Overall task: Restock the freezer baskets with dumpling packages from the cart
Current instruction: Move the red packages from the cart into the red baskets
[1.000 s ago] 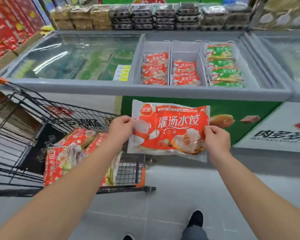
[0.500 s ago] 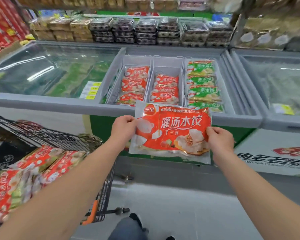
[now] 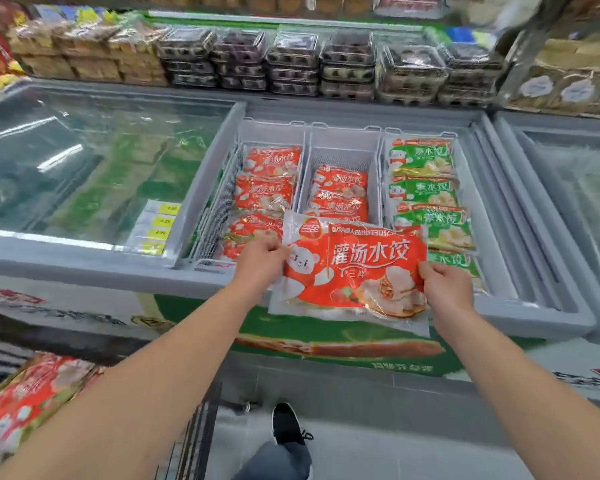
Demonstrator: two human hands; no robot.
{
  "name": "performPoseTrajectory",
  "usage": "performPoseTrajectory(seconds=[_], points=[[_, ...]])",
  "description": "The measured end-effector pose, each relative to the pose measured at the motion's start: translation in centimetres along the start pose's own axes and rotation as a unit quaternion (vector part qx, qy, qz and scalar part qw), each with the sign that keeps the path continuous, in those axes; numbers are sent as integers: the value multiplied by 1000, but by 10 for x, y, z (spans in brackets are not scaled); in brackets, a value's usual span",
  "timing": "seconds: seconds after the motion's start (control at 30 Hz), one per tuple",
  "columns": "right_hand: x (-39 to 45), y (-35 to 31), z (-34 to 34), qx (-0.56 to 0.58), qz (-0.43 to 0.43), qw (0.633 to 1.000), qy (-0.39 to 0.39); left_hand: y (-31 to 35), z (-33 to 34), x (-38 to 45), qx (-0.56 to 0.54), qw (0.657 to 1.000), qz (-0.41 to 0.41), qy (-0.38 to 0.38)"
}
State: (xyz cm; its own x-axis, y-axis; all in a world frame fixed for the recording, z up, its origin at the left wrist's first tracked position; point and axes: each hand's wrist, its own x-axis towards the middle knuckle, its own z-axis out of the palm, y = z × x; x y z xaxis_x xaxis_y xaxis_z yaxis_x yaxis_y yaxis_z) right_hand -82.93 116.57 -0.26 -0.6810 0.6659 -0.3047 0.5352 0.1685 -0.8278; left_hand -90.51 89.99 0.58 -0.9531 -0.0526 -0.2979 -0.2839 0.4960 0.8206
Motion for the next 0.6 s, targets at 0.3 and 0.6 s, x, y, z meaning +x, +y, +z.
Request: performPoseTrajectory(seconds=[0.3,0.6], points=[[90,-45,75,9,45,999,-22,10,6,122,-15,998,-43,-31],[206,-78,131,-42,66,996,-32,30,55,239,3,995,-97,-20]])
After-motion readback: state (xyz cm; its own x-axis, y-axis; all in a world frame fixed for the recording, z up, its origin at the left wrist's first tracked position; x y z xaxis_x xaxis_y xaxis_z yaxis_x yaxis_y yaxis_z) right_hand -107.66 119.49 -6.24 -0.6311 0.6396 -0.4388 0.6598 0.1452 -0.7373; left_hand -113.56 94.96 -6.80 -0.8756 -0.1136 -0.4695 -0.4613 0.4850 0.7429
